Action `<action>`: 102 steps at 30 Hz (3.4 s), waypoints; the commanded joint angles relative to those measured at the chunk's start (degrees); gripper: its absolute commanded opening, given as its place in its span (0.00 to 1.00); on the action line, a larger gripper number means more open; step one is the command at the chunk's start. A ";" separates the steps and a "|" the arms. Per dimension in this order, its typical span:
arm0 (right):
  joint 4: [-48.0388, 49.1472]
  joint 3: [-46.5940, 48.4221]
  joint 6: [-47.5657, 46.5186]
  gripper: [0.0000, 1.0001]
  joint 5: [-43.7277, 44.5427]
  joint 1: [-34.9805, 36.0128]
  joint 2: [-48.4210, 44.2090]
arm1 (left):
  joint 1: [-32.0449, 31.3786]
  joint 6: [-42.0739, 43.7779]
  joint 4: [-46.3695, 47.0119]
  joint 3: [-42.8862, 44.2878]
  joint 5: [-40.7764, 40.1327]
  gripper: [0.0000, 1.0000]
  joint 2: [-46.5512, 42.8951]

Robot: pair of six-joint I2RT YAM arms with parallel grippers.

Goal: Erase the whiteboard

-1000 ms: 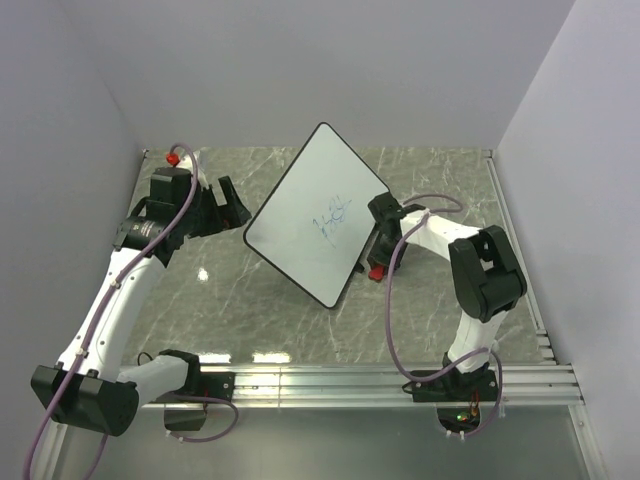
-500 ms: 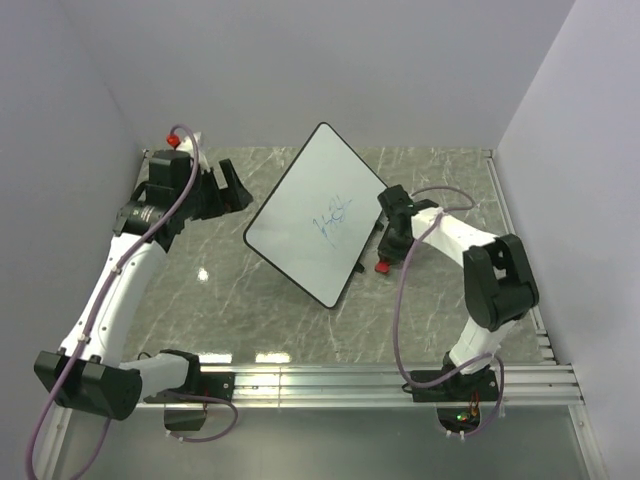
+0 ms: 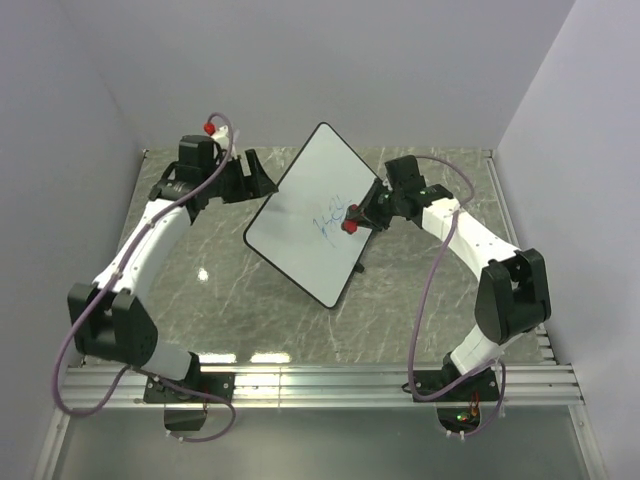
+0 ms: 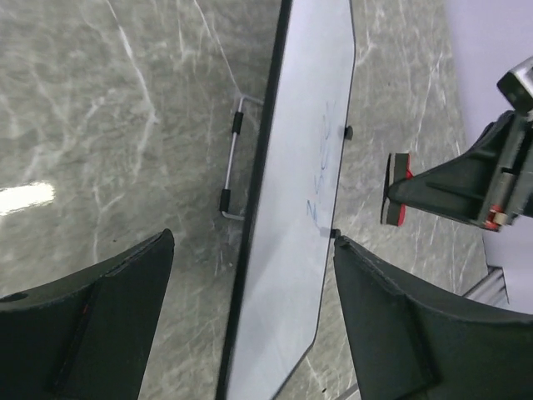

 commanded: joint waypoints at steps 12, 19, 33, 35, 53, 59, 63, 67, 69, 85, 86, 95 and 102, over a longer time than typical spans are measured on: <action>7.04 -1.92 1.01 0.00 -7.57 1.02 -3.23 | -0.03 0.93 8.81 4.57 14.67 0.49 12.88; 8.10 0.52 2.94 0.00 -6.25 1.64 -1.04 | -0.03 1.81 8.46 3.87 15.82 0.00 13.94; 0.99 26.01 6.90 0.00 0.77 9.20 18.29 | -0.03 2.34 9.25 -0.35 15.20 0.00 12.36; 0.19 25.76 7.25 0.00 2.35 10.16 19.35 | -0.03 2.43 8.90 -0.26 15.03 0.00 12.27; 1.07 -8.95 6.55 0.00 6.32 10.25 12.15 | -0.03 2.16 8.82 -0.35 15.29 0.00 12.01; -0.60 -6.41 5.85 0.00 5.62 10.25 13.90 | -0.03 2.25 8.55 -0.09 15.55 0.00 12.27; -2.61 2.86 4.97 0.00 5.61 9.82 16.53 | -0.12 2.34 8.64 -0.26 15.38 0.00 12.10; -5.95 17.03 4.26 0.00 4.56 7.97 21.63 | -0.03 2.43 8.73 -1.05 15.38 0.00 11.57; -8.32 25.61 4.61 0.00 4.03 6.39 25.31 | -0.03 2.34 8.73 -1.49 15.29 0.00 11.22; 4.66 24.54 14.81 0.00 -4.93 -0.04 30.17 | -0.12 2.69 8.46 -5.71 14.94 0.00 7.96; 6.33 23.40 14.64 0.00 -5.20 0.32 29.73 | -0.12 2.69 8.46 -5.54 14.94 0.00 7.96; 16.08 1.10 16.04 0.00 -8.45 9.18 18.50 | -0.12 2.87 7.94 -3.34 15.38 0.00 9.98; 15.85 -3.34 14.12 0.00 -9.95 14.65 12.68 | -0.12 3.04 8.73 -3.86 15.64 0.00 11.13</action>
